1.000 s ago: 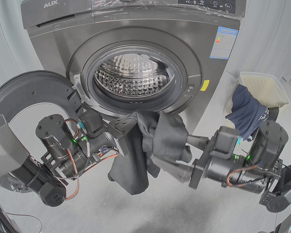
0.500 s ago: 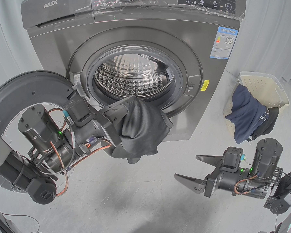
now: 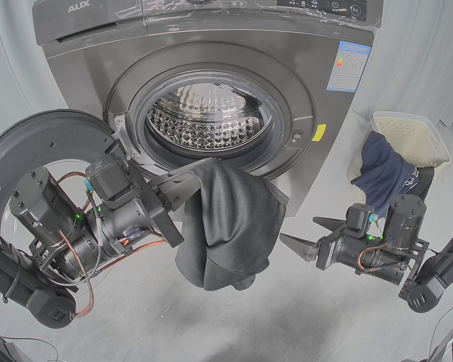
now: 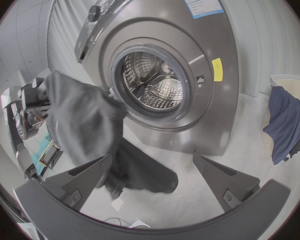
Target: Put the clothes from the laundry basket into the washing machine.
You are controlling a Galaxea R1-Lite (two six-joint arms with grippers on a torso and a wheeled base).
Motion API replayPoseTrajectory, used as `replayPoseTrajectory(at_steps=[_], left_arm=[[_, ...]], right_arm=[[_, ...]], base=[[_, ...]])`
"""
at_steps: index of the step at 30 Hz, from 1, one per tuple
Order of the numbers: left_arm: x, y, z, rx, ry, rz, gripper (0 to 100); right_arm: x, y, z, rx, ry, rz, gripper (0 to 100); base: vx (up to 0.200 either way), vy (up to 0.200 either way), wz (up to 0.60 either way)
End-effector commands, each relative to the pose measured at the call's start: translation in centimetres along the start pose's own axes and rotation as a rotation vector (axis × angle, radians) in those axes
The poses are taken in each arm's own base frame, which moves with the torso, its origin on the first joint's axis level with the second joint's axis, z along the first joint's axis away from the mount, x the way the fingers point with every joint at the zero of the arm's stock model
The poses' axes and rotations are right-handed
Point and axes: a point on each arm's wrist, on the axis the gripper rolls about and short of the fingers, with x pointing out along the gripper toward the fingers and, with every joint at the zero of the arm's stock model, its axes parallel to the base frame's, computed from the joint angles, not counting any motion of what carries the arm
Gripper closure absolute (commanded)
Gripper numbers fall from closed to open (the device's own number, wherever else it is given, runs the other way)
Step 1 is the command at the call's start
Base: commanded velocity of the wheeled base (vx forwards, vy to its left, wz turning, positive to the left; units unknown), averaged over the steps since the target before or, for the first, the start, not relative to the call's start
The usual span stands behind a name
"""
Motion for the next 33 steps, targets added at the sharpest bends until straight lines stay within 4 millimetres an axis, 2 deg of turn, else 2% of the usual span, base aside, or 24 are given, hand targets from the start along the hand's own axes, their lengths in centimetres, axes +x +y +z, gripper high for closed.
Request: replayPoseTrajectory(at_steps=[1,5,7,8,11,14,22,28,33], left_arm=[[-1.0,-0.5,0.4,-0.004,0.006,-0.018,100],[-1.1,-0.6,0.3,-0.004,0.01,-0.018,100],[-1.2,-0.6,0.2,-0.006,0.014,-0.017,100],[-1.4,-0.6,0.1,-0.009,0.021,-0.016,100],[-1.5,-0.6,-0.1,-0.01,0.029,-0.013,100],[-1.6,-0.6,-0.1,-0.011,0.032,-0.011,100],[-1.6,-0.6,-0.2,-0.013,0.036,-0.009,100],[-1.4,-0.4,0.0,-0.011,0.023,-0.008,100],[-1.3,-0.3,-0.1,-0.011,0.027,-0.006,100]], right_arm=[[2.2,-2.2,-0.1,0.016,-0.006,-0.056,0],[2.3,-2.0,-0.5,0.05,0.012,-0.009,0],[1.8,-1.5,-0.7,0.096,0.032,0.075,0],[1.2,-1.2,-0.3,0.138,0.014,0.151,0],[0.9,-0.9,0.6,0.178,-0.035,0.211,0],[1.0,-0.5,1.1,0.221,-0.059,0.262,0],[1.5,2.1,0.9,0.324,-0.046,0.403,0],[2.4,1.1,-1.6,0.332,0.0,0.359,0],[2.0,0.1,-1.8,0.341,0.0,0.327,0]], base=[[0.0,0.0,0.0],[0.0,0.0,0.0],[0.0,0.0,0.0],[0.0,0.0,0.0],[0.0,0.0,0.0],[0.0,0.0,0.0],[0.0,0.0,0.0],[0.0,0.0,0.0],[0.0,0.0,0.0]])
